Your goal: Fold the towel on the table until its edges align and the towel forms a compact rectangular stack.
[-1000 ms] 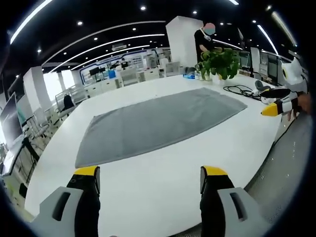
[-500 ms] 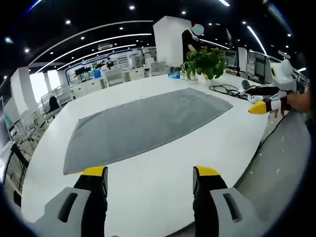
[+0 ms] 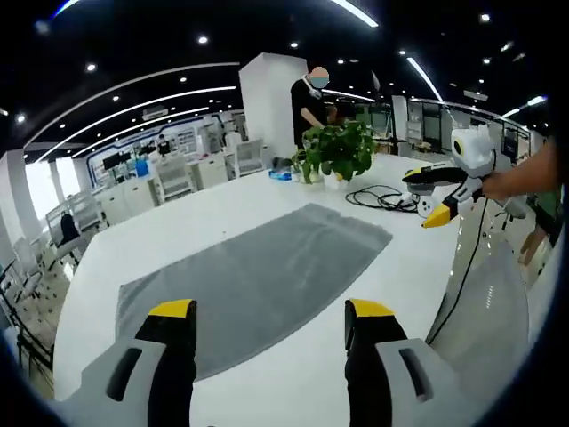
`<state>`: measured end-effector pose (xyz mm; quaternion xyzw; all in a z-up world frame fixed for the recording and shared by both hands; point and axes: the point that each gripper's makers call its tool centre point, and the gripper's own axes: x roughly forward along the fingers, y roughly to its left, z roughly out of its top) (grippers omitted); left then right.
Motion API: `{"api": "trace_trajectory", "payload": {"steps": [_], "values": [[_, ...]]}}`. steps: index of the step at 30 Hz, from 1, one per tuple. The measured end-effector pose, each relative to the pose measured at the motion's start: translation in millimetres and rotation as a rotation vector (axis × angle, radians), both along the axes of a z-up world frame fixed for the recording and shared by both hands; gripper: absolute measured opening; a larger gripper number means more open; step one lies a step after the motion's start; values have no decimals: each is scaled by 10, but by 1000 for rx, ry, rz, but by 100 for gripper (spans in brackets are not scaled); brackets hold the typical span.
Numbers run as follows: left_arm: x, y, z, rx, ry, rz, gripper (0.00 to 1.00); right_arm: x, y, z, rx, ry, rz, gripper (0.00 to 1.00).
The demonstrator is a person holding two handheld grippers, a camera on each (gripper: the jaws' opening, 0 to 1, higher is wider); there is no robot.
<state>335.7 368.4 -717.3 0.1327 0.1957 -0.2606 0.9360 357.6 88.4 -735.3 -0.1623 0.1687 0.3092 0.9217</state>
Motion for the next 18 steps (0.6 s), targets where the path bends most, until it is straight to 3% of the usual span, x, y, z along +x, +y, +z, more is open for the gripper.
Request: {"api": "trace_trajectory", "payload": {"steps": [7, 12, 18], "values": [[23, -455, 244, 39, -40, -138, 70, 252, -301, 380, -87, -65, 25, 90], [63, -881, 349, 68, -71, -241, 70, 353, -632, 503, -122, -61, 16, 90], [109, -1279, 414, 55, -59, -312, 69, 524, -962, 713, -106, -75, -32, 89]]}}
